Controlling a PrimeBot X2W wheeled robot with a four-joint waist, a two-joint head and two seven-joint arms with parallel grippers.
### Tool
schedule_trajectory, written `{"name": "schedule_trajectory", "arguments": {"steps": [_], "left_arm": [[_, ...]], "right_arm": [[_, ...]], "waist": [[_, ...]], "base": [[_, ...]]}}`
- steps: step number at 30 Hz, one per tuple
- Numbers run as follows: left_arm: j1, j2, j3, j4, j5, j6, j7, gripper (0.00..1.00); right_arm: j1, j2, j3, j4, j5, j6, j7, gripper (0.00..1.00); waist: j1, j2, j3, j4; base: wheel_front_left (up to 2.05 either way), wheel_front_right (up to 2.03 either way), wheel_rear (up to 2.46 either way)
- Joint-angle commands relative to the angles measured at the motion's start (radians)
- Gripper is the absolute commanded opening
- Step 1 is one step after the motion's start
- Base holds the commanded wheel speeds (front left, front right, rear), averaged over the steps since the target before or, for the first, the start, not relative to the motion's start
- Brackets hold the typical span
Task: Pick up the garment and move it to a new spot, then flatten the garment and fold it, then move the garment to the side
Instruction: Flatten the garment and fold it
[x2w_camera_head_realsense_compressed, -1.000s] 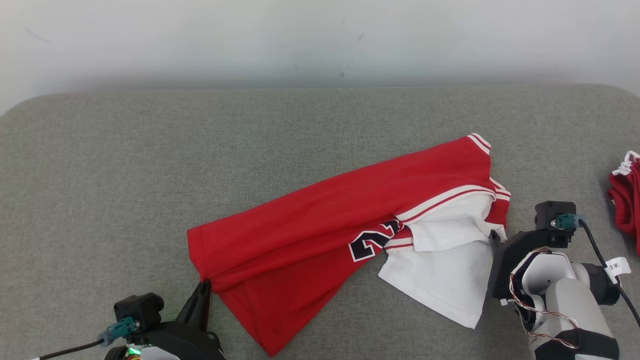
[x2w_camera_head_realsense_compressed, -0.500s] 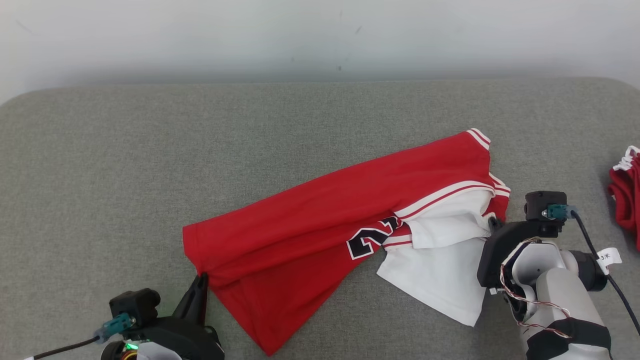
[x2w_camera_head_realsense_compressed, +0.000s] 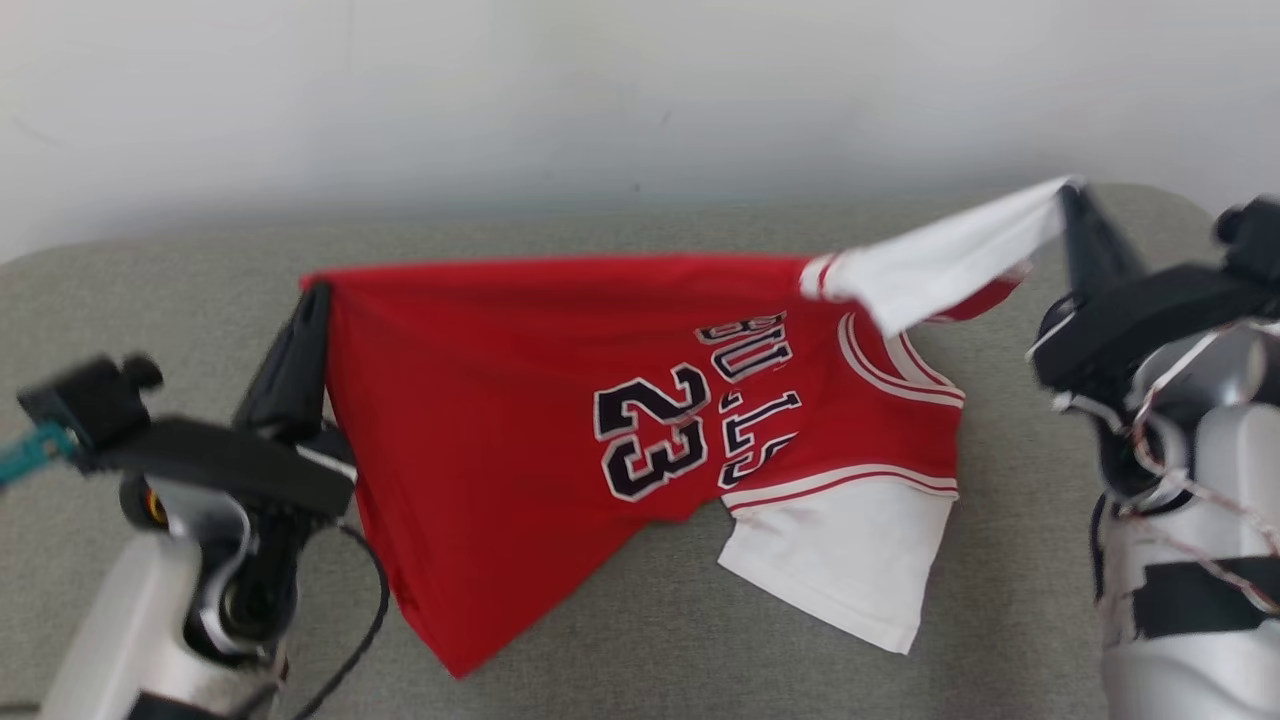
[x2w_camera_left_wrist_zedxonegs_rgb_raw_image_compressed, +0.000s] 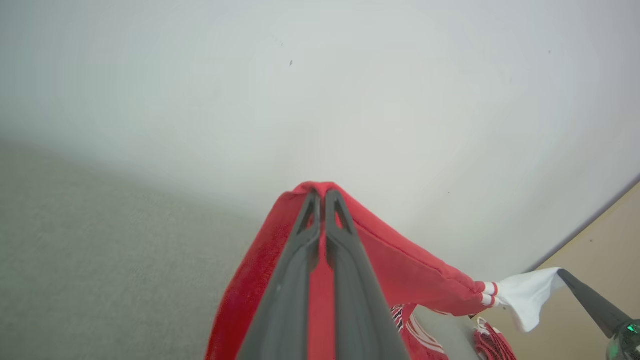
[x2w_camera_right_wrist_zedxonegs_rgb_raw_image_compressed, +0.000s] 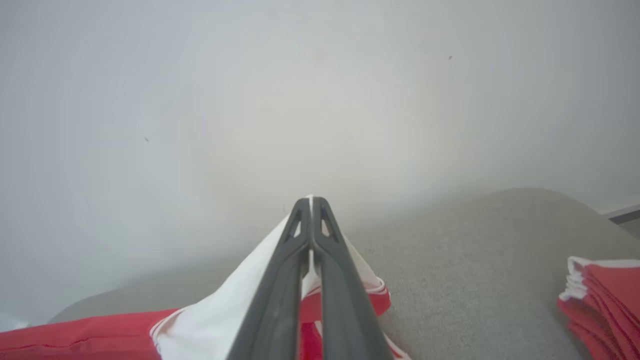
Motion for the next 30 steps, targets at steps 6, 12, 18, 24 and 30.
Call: {"name": "schedule_trajectory", "arguments": {"steps": [6, 12, 18, 24, 30], "left_arm": [[-0.187, 0.009, 0.039, -0.081, -0.116, 0.072, 0.179, 0.00], [-0.306, -0.004, 0.073, -0.110, -0.161, 0.143, 0.226, 0.00], [-0.483, -0.029, 0.139, -0.106, -0.118, 0.268, 0.143, 0.00], [-0.631, -0.026, 0.125, -0.034, -0.053, 0.300, 0.101, 0.00], [-0.777, -0.024, 0.092, 0.060, 0.065, 0.226, -0.062, 0.00]], "right_arm": [[-0.179, -0.002, 0.001, -0.093, -0.030, -0.002, 0.039, 0.00], [-0.328, 0.000, 0.016, -0.096, -0.046, -0.002, 0.010, 0.00], [-0.491, -0.013, 0.002, -0.043, -0.128, -0.002, -0.054, 0.00], [-0.620, -0.019, -0.007, 0.063, -0.212, -0.002, -0.088, 0.00], [-0.790, -0.004, -0.023, 0.150, -0.284, -0.002, -0.256, 0.00]], "waist": [[0.0000, 0.0000, -0.051, -0.070], [0.0000, 0.0000, -0.016, -0.106], [0.0000, 0.0000, 0.110, -0.131], [0.0000, 0.0000, 0.276, -0.146], [0.0000, 0.0000, 0.369, -0.169]], "base": [[0.00, 0.00, 0.00], [0.00, 0.00, 0.00], [0.00, 0.00, 0.00], [0.00, 0.00, 0.00], [0.00, 0.00, 0.00]]}}
